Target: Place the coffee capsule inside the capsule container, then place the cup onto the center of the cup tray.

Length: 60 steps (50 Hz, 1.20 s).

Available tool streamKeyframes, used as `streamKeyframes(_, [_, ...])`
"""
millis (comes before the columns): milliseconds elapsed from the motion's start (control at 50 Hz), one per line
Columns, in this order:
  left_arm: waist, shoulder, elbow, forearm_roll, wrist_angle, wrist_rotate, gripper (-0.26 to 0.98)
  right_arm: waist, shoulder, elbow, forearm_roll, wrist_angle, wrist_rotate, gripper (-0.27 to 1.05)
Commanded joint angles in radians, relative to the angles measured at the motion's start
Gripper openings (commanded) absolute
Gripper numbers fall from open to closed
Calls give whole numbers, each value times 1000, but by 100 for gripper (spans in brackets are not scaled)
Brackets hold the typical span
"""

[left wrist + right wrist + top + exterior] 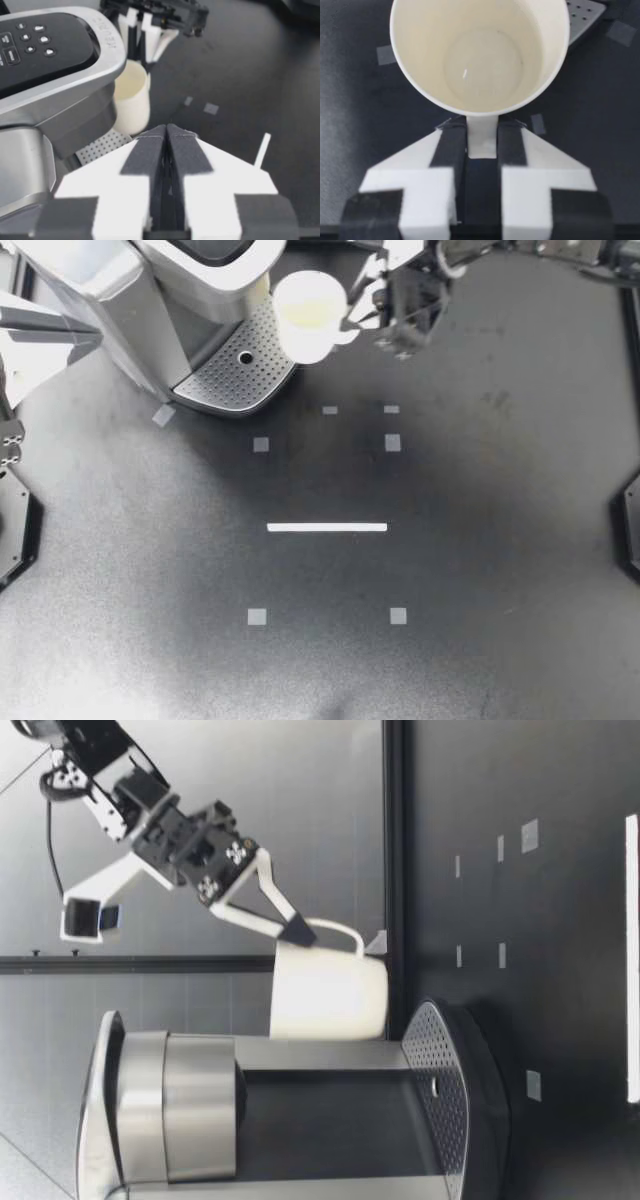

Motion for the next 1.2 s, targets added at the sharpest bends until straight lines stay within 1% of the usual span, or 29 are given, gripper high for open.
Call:
streamKeyframes(0, [-2, -2, -11, 8, -8, -2, 11, 11, -3, -35, 3, -8, 3, 8])
streamKeyframes(180, [-2, -3, -6, 8, -8, -2, 11, 37, 34, -67, 3, -41, 18, 8])
streamKeyframes(420, [-2, -2, -5, 6, -8, 0, 11, 60, 78, -86, 3, -81, 28, 8])
streamKeyframes(740, [-2, -2, -3, 8, -8, 0, 11, 71, 107, -97, 0, -140, 25, 8])
streamKeyframes(1180, [-2, -3, -2, 8, -8, -2, 11, 94, 155, -144, -3, -144, 21, 8])
